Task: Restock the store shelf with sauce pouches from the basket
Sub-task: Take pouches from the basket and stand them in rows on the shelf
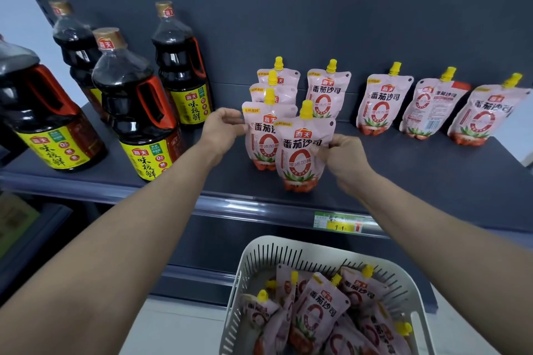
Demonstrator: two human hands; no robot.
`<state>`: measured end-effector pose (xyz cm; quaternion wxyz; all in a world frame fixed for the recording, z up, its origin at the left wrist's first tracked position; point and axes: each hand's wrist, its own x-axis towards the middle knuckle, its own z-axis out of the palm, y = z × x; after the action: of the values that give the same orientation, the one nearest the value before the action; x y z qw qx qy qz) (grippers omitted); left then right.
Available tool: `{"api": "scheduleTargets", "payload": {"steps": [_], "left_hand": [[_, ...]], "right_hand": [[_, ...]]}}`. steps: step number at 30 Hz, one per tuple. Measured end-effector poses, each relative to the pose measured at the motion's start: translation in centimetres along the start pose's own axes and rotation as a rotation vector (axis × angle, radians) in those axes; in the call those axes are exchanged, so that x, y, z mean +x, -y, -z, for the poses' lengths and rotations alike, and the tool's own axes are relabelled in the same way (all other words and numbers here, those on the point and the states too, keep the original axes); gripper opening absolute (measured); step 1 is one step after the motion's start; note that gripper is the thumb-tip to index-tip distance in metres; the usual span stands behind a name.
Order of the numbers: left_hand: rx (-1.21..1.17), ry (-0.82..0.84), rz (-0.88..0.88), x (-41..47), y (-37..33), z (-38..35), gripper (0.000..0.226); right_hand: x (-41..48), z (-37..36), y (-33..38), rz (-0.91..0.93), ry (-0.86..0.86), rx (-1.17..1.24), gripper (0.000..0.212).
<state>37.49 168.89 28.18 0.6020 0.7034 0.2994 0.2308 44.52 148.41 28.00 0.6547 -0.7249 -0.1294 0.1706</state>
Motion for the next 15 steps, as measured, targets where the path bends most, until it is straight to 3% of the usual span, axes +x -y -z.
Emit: {"api": "scheduleTargets", "payload": {"steps": [6, 9, 15], "left_hand": [[0.105, -0.038, -0.071, -2.5, 0.1, 2.0, 0.024], [0.158, 0.000, -0.074, -3.9, 0.3, 3.0, 0.025], [0.197, 0.018, -0.088, -5.7, 0.4, 4.1, 0.022]], "right_hand": [[-0.7, -3.7, -0.8, -0.043, 0.038, -0.009, 0.023], [-1.1, -5.2, -1.2, -0.029, 0.041, -0.011, 0.010], [-1.0, -6.3, -1.1, 0.001, 0.049, -0.032, 0.012]]}}
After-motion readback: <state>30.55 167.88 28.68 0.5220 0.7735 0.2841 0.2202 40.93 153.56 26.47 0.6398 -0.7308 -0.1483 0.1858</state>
